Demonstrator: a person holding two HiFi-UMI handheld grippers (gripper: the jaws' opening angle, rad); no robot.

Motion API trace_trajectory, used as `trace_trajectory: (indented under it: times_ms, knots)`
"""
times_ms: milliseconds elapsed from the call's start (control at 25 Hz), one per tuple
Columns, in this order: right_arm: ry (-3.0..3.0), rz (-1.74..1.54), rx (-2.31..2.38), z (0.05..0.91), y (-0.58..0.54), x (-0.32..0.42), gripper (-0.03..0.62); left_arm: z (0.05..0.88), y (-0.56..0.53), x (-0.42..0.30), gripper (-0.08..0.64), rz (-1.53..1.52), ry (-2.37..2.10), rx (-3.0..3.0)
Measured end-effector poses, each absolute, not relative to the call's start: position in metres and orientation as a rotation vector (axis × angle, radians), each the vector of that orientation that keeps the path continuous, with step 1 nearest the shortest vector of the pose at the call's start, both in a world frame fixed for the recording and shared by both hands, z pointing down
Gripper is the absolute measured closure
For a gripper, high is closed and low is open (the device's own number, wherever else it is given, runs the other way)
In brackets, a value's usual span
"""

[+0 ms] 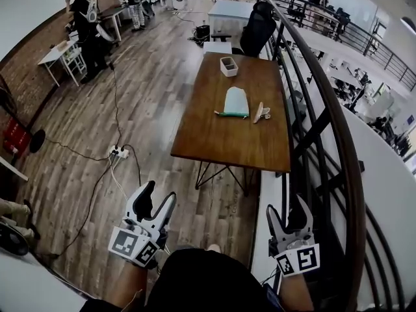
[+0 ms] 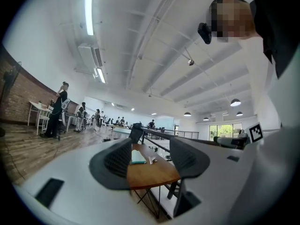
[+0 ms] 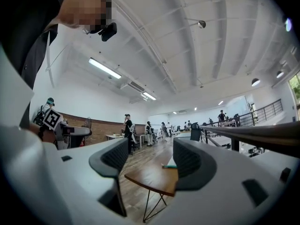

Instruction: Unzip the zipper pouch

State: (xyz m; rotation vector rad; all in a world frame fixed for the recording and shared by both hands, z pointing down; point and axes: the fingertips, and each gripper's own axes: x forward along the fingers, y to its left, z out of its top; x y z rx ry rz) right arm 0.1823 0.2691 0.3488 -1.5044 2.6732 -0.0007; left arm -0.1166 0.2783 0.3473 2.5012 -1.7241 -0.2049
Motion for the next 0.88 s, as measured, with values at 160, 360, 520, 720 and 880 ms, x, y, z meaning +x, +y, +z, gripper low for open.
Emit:
trace_trajectory:
  times_ms: [160, 360, 520, 720, 880]
  knots:
    - [2.678, -0.058, -1.483, 0.364, 0.262, 0.188, 0.301, 0.357, 0.269, -0.11, 0.301, -0.153, -1.718, 2.49]
    - [2.707, -0.085, -1.462, 0.377, 0.244, 0.184, 0.311, 0.37, 0.248, -0.107, 0.301, -0.135, -1.699, 2.48]
    - [2.707, -0.049, -1.516, 0.377, 0.216, 0.187, 0.314, 0.374, 0.214, -0.108, 0.301, -0.159, -1.682, 2.485]
    - [2.668, -0.015, -1.591, 0.368, 0.164, 0.191, 0.322, 0.369, 0.153, -0.11, 0.302, -0.188, -1.644, 2.536]
    - [2.648, 0.022, -1.608, 0.355, 0.117, 0.181, 0.328, 0.365, 0.102, -0.114, 0.302, -0.222, -1.608, 2.556]
